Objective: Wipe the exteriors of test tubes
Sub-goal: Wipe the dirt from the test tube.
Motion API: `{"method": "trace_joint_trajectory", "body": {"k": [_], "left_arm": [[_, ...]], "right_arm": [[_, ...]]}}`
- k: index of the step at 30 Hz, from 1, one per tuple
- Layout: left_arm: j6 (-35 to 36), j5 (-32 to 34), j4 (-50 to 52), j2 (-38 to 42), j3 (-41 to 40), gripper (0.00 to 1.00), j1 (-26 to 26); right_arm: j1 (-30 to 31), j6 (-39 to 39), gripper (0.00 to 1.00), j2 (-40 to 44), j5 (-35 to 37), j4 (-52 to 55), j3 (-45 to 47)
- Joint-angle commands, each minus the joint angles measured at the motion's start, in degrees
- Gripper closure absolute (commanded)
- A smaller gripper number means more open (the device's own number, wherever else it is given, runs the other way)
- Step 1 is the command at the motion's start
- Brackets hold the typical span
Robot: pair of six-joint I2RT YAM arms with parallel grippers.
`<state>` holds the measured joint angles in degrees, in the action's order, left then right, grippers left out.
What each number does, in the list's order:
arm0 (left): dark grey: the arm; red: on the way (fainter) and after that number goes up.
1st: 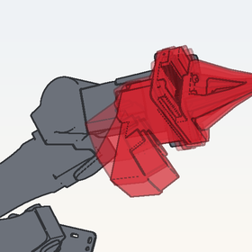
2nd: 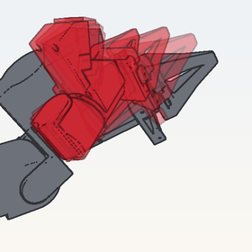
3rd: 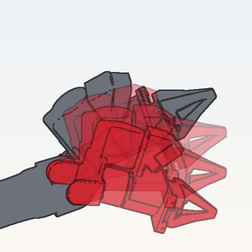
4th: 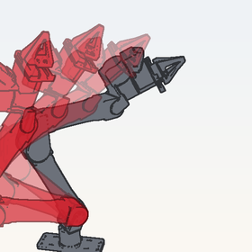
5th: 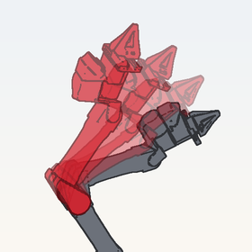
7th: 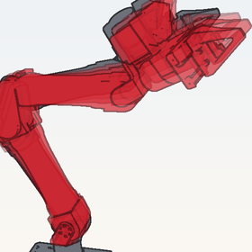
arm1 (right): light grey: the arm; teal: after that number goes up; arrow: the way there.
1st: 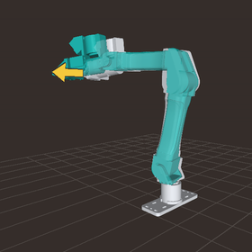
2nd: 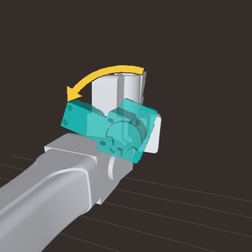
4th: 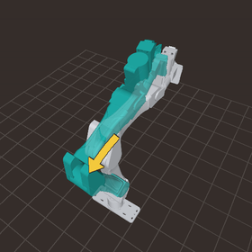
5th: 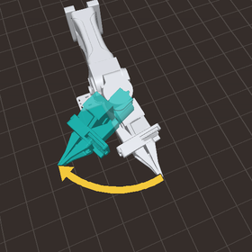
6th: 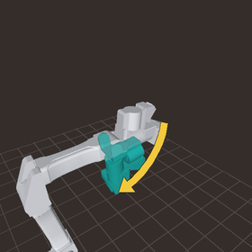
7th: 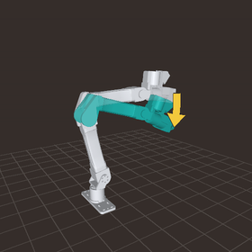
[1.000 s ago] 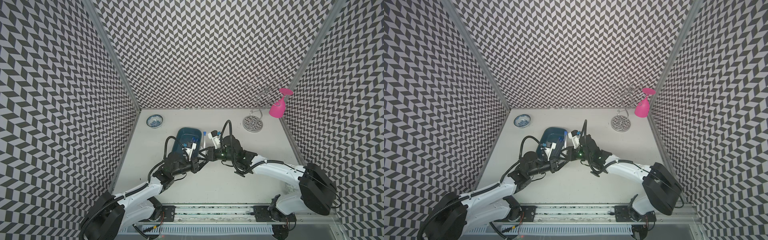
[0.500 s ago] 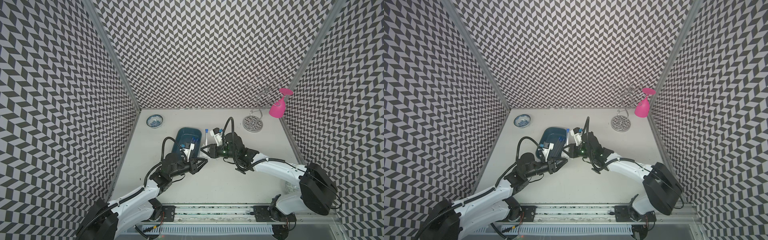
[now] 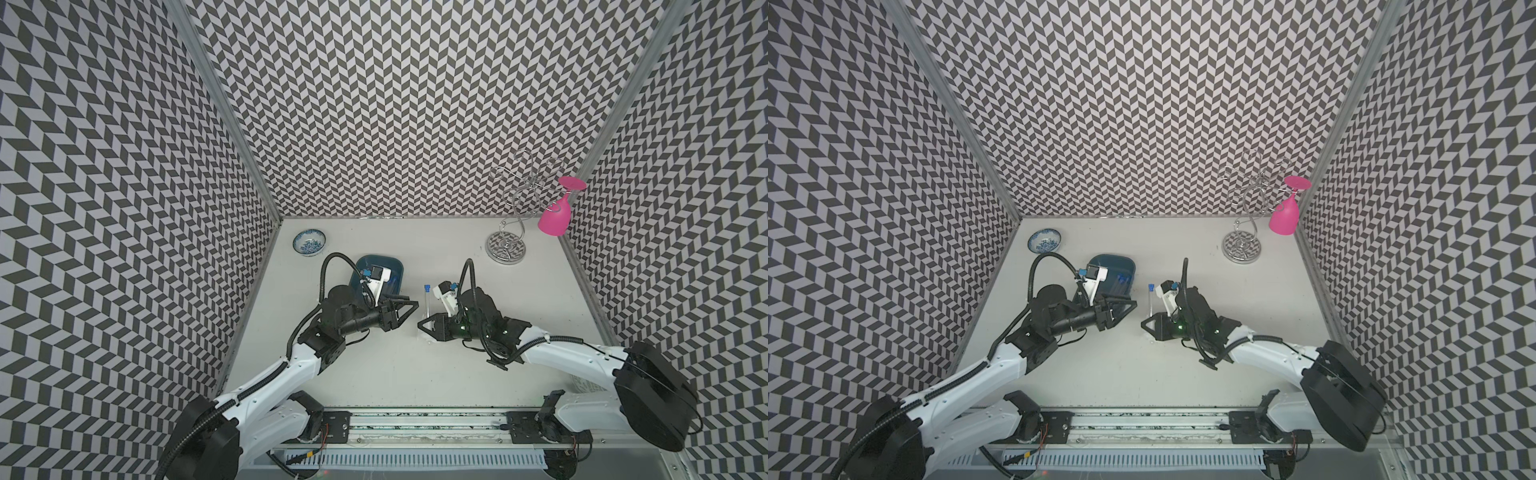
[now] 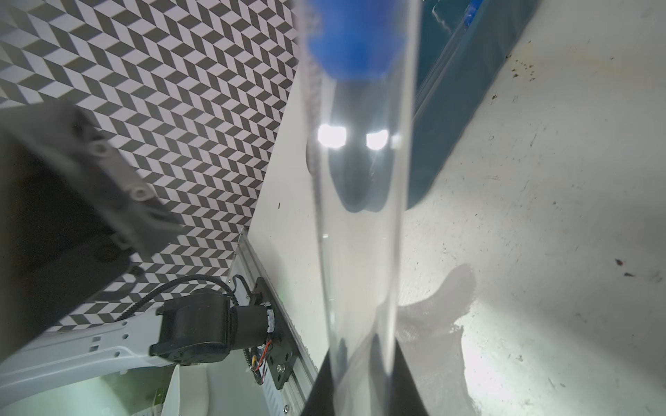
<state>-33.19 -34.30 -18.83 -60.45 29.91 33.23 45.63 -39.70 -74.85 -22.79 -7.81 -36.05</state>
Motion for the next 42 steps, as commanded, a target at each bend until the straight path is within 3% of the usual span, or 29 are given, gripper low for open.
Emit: {"method": "trace_joint_trajectory", "body": {"k": [1,9,18,28,42], "left_arm": [[2.1,-1.6,-1.6,-2.8,0.5,0.44,1.7],[-2.7,-4.2,-12.1,-7.8,0.6,0.47,2.4],[-3.8,-4.8,-13.7,-11.2,1.7,0.52,2.6],[-7.6,-3.4,-15.3,-11.1,0.3,0.76,3.3],[-11.1,-1.5,-16.3,-7.0,-2.2,0.79,4.2]], "right_arm": [[0.7,-1.3,0.87,3.0,-0.7,-4.7,0.2],[2.6,-1.4,0.87,5.1,0.9,-3.2,-0.5],[5.6,-1.9,0.87,5.5,2.5,-2.7,-1.1],[7.7,-3.9,0.87,5.4,4.3,-4.4,-0.5],[3.9,0.9,0.84,2.4,9.6,-2.2,-8.5]]}}
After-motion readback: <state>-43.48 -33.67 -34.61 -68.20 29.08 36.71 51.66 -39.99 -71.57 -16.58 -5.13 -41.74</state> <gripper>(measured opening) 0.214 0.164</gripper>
